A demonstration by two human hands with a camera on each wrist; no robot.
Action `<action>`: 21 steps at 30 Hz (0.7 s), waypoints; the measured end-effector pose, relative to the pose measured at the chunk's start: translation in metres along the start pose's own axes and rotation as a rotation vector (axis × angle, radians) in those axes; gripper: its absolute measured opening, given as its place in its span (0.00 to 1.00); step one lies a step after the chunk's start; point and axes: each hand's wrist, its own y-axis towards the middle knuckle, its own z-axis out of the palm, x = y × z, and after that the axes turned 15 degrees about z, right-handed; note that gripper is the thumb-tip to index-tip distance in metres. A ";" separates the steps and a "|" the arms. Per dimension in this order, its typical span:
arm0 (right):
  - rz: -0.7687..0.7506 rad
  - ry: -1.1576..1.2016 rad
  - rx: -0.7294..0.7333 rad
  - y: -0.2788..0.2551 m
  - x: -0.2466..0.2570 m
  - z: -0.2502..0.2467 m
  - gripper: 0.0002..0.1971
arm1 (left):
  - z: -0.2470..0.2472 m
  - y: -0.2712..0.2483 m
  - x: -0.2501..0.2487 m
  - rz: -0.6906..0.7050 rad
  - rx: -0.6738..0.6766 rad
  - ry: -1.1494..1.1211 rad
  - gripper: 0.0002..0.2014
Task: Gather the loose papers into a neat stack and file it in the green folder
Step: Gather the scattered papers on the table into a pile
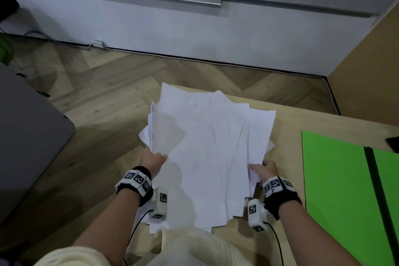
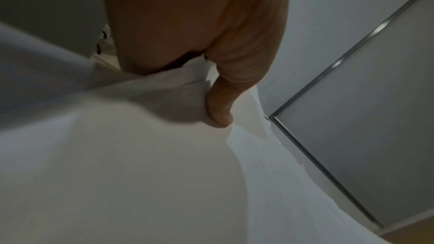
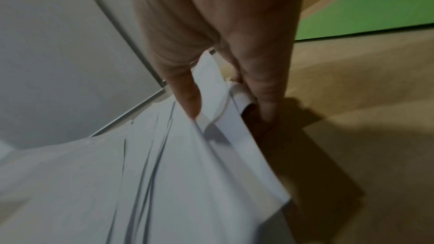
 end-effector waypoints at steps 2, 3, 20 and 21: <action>0.007 0.095 0.012 0.002 -0.003 0.000 0.22 | 0.005 -0.003 -0.002 0.018 0.052 0.057 0.16; 0.009 0.085 0.020 -0.002 -0.003 0.002 0.26 | 0.009 -0.007 -0.004 0.018 0.088 0.090 0.17; 0.052 0.107 -0.078 -0.015 0.006 -0.008 0.31 | 0.042 0.000 -0.028 0.092 -0.066 0.173 0.42; 0.060 0.101 -0.063 -0.019 0.012 -0.005 0.33 | 0.044 -0.001 -0.032 0.052 -0.083 0.177 0.37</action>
